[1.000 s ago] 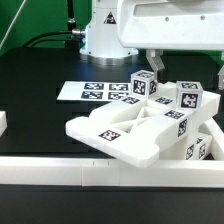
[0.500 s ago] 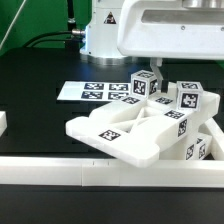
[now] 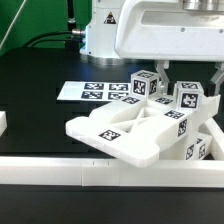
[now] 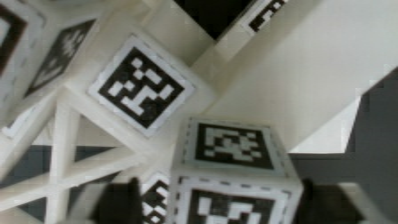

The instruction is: Assemble chair

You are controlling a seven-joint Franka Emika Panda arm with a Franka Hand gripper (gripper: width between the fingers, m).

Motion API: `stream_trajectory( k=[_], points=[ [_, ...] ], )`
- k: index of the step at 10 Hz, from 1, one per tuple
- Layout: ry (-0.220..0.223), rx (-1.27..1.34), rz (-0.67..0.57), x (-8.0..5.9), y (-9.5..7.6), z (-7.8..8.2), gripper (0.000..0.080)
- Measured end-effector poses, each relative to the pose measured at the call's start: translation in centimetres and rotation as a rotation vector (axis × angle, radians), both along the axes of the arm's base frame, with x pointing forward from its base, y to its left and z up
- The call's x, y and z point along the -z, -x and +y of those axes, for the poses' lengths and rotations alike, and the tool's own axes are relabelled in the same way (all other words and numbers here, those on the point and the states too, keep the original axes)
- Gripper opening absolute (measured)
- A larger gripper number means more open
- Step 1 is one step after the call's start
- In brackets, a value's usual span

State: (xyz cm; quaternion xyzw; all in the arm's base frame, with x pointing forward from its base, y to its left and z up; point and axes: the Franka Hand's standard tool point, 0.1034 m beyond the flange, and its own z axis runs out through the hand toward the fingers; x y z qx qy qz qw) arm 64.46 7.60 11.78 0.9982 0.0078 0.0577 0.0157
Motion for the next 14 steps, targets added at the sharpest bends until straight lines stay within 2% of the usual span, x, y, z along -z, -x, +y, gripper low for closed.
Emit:
stream_trajectory(
  k=[3,8,14],
  points=[
    [-0.004,0.025,-0.001,0.00,-0.01,0.00,0.0284],
    [-0.085,0.522,-0.064,0.01,-0.10,0.11,0.0284],
    [-0.135,0.869,-0.068,0.06,-0.05,0.07,0.0284]
  ],
)
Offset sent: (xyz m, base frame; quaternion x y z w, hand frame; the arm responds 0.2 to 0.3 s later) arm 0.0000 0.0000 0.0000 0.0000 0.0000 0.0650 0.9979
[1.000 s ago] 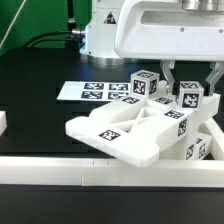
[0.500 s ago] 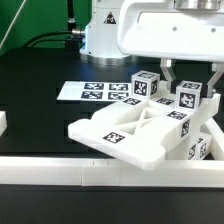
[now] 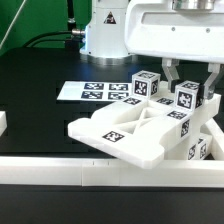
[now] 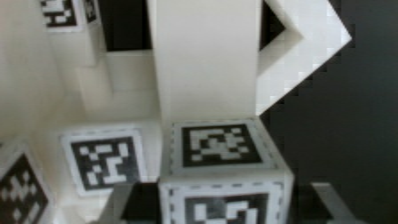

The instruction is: Assemble chair

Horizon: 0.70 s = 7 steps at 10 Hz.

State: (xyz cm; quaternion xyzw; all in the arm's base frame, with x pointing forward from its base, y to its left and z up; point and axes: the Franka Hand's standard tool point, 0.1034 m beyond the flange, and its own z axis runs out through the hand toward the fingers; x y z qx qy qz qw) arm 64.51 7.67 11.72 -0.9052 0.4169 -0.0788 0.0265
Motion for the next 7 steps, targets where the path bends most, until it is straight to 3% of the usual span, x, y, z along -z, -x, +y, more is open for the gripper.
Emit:
stream_trajectory(
  k=[4,7],
  points=[
    [-0.041,0.386,-0.017,0.0,0.2,-1.1,0.0284],
    [-0.065,0.529,-0.022,0.0,0.1,-1.5,0.0285]
  ],
)
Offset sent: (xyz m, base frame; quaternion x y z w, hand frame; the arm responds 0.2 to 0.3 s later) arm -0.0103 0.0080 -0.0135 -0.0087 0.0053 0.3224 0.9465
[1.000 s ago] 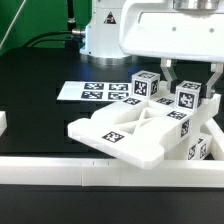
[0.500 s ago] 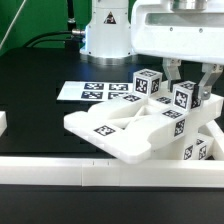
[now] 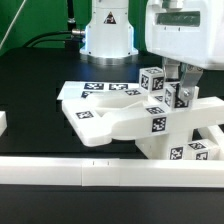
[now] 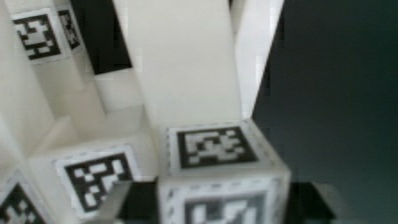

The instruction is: Assemble chair

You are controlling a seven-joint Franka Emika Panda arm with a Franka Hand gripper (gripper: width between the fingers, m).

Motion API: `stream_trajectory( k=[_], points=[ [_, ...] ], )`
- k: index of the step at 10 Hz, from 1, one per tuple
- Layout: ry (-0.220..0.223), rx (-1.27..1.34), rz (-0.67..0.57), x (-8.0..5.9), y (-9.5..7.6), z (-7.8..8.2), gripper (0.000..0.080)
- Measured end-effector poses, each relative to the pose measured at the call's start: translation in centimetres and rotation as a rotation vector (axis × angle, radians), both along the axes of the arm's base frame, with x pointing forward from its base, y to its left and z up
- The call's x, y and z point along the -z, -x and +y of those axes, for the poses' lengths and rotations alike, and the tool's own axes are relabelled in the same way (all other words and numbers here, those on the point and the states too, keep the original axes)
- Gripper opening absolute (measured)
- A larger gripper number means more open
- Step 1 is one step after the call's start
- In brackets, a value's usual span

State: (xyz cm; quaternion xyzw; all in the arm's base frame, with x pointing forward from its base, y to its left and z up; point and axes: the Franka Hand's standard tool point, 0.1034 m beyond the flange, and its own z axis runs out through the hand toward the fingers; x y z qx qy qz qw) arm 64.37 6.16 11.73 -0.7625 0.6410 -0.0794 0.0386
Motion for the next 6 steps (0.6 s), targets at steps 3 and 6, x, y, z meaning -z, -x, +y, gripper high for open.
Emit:
stream_trajectory(
  k=[3,6],
  points=[
    [-0.016,-0.010,-0.012,-0.8,-0.2,0.6,0.0581],
    [-0.028,-0.013,-0.018,-1.6,-0.3,1.1,0.0645]
  ],
)
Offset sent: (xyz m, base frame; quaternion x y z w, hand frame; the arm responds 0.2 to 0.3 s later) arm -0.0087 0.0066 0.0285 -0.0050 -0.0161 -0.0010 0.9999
